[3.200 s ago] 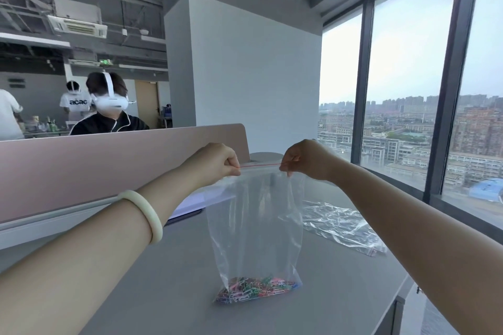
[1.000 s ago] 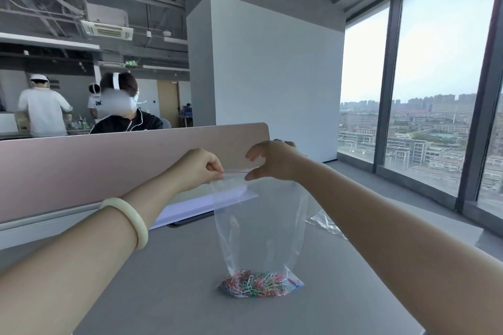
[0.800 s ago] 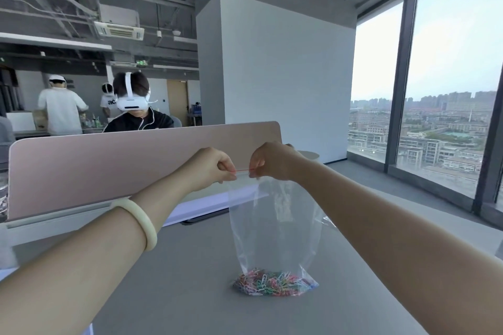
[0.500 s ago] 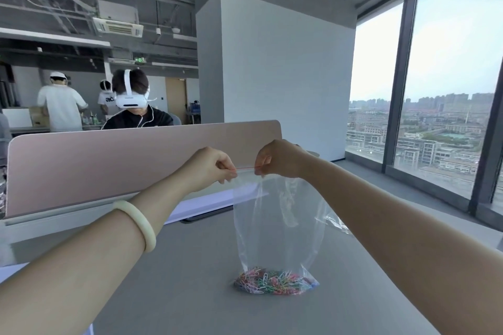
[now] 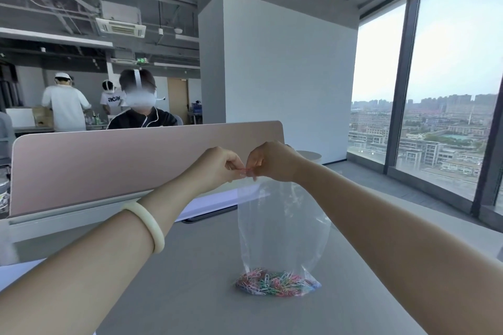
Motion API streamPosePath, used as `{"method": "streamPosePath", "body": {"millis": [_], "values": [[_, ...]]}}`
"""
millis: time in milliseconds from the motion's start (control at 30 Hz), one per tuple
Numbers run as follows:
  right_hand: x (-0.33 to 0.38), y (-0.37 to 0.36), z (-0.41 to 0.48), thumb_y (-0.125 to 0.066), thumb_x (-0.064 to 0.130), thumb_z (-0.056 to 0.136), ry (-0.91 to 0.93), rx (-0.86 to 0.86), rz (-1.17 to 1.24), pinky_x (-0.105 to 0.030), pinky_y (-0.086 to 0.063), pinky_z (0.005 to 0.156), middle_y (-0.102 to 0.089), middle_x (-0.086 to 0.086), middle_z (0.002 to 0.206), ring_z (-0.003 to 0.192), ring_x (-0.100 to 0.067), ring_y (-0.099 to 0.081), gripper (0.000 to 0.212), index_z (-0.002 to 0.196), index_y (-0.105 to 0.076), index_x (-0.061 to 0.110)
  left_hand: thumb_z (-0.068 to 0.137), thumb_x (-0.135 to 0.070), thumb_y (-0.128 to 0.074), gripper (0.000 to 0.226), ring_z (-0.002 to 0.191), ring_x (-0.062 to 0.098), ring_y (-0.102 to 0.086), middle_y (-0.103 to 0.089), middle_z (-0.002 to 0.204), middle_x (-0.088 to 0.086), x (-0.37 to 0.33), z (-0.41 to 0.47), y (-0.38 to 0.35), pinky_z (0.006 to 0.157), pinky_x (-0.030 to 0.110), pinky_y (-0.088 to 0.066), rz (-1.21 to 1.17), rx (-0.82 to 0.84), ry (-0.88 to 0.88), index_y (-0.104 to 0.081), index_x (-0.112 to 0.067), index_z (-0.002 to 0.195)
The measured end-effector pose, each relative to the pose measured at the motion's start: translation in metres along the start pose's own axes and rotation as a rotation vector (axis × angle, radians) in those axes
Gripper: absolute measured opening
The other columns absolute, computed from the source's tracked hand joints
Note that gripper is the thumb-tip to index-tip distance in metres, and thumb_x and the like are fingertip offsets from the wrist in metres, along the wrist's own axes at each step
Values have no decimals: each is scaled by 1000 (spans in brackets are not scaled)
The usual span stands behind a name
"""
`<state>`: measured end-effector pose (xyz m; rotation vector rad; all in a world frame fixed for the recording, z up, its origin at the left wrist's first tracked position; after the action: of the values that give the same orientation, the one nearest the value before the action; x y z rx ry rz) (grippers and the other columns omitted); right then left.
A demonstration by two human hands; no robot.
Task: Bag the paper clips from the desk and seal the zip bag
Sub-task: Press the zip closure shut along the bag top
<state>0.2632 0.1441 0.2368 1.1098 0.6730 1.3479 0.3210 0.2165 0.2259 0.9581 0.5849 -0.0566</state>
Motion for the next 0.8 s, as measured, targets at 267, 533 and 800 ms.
{"method": "streamPosePath", "body": {"millis": [267, 533, 800], "values": [[-12, 1, -3, -70, 33, 75, -74, 25, 82, -36, -50, 90, -66, 13, 72, 88, -12, -63, 11, 66, -65, 36, 82, -11, -68, 7, 53, 6, -52, -58, 58, -7, -7, 2, -2, 43, 2, -37, 16, -7, -20, -70, -4, 83], [-11, 4, -9, -69, 31, 77, -83, 2, 67, -31, -47, 86, -71, 8, 81, 90, -14, -63, 9, 81, -73, 24, 82, -14, -69, 9, 55, 3, -51, -58, 61, -9, -15, 1, -5, 45, 1, -38, 48, 1, -44, -71, -6, 85], [-23, 11, -16, -69, 32, 78, -126, 10, 63, -28, -44, 78, -72, 10, 84, 87, -8, -60, 9, 83, -73, 26, 83, -9, -66, 8, 57, 5, -56, -60, 61, -7, -15, 4, -2, 48, 4, -40, 58, -18, -36, -70, -3, 84]]}}
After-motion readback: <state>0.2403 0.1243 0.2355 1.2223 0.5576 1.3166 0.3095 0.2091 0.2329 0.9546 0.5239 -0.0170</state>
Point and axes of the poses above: each hand's wrist, its own z-axis towards the middle knuckle, its own y-axis out of the back of the hand, x = y × z, the point moved 10 cm from there along z, towards the middle knuckle
